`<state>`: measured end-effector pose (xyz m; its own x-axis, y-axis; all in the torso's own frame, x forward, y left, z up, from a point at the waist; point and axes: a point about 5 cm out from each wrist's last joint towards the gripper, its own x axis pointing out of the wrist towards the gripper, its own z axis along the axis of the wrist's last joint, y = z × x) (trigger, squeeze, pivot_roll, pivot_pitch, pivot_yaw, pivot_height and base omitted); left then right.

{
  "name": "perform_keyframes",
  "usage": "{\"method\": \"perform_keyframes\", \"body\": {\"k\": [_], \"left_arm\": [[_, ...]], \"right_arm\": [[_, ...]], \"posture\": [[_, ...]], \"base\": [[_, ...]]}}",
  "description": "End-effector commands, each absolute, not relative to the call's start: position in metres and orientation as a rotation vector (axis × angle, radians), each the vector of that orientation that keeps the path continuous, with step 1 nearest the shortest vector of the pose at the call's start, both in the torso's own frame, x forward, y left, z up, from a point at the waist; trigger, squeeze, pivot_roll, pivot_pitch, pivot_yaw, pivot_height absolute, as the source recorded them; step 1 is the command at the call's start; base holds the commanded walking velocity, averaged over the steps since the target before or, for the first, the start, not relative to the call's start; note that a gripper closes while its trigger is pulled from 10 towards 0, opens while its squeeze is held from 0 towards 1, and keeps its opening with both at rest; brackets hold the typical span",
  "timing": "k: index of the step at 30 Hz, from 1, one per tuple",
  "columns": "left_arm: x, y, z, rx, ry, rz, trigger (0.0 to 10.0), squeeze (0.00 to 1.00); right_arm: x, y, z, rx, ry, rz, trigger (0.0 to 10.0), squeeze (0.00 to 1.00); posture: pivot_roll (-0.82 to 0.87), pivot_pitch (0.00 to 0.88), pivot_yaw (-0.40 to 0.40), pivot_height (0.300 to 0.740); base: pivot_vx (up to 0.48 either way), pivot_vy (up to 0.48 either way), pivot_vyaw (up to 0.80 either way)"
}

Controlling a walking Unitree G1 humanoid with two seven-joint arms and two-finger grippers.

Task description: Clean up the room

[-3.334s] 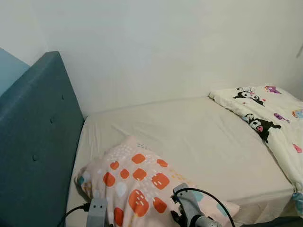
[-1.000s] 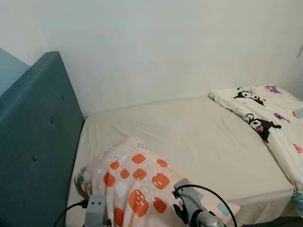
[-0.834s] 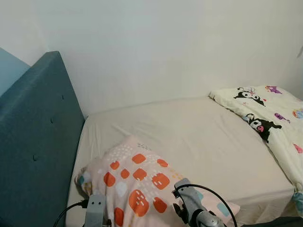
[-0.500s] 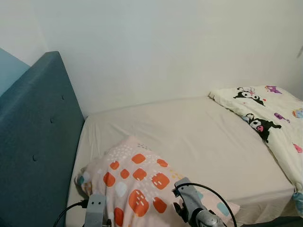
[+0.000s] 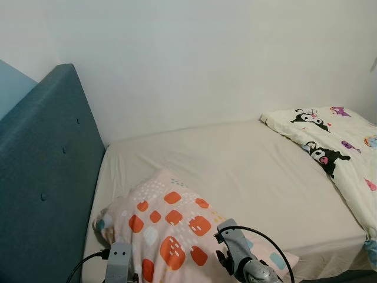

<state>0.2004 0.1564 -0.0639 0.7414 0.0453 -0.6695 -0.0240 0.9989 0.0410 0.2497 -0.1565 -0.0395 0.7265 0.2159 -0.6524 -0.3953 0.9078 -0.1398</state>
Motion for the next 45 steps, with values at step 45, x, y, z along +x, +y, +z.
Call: {"method": "perform_keyframes", "body": {"k": [45], "left_arm": [[0.2029,0.1599,-0.0625,0.046,0.734,0.039,10.0,0.0]], "right_arm": [[0.2505,-0.1551,-0.0398,-0.275,0.689,0.348,10.0,0.0]], "posture": [[-0.12,0.0,0.002,0.74]], "base": [[0.0,0.0,0.0]]}}
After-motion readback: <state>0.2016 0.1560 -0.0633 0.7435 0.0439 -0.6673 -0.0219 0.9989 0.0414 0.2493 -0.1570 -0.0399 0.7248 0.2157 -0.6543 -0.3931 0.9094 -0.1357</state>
